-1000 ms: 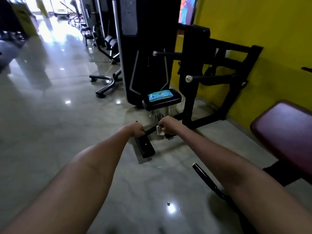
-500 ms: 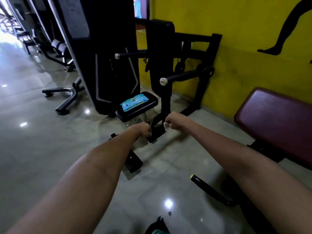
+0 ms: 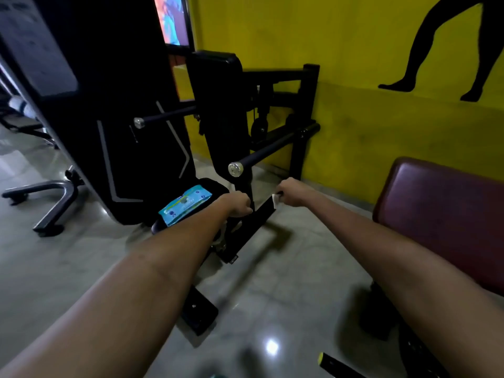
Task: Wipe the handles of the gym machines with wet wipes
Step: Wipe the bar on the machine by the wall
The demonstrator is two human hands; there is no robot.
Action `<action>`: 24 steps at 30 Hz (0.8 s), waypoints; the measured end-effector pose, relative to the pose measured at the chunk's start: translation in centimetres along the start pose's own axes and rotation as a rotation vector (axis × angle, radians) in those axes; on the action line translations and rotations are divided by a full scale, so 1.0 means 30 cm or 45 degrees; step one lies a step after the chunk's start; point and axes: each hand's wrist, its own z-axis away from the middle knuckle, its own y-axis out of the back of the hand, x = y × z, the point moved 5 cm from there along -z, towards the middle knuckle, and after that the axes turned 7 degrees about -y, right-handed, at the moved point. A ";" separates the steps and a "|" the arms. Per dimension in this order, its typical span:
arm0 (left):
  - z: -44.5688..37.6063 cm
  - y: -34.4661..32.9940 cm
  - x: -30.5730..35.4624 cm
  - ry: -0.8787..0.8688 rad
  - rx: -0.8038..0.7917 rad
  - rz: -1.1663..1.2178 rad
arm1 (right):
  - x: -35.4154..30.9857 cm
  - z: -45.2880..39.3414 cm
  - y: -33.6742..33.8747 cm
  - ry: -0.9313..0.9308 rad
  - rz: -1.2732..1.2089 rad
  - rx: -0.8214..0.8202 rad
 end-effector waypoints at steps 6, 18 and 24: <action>-0.287 0.067 -0.006 -0.005 0.161 -0.076 | 0.169 -0.188 0.004 -0.101 -0.011 -0.023; -0.776 0.314 -0.042 -0.139 0.550 0.035 | 0.458 -0.546 0.169 -0.299 -0.090 0.134; -0.930 0.282 -0.049 -0.056 0.572 0.176 | 0.515 -0.691 0.165 -0.230 -0.147 0.127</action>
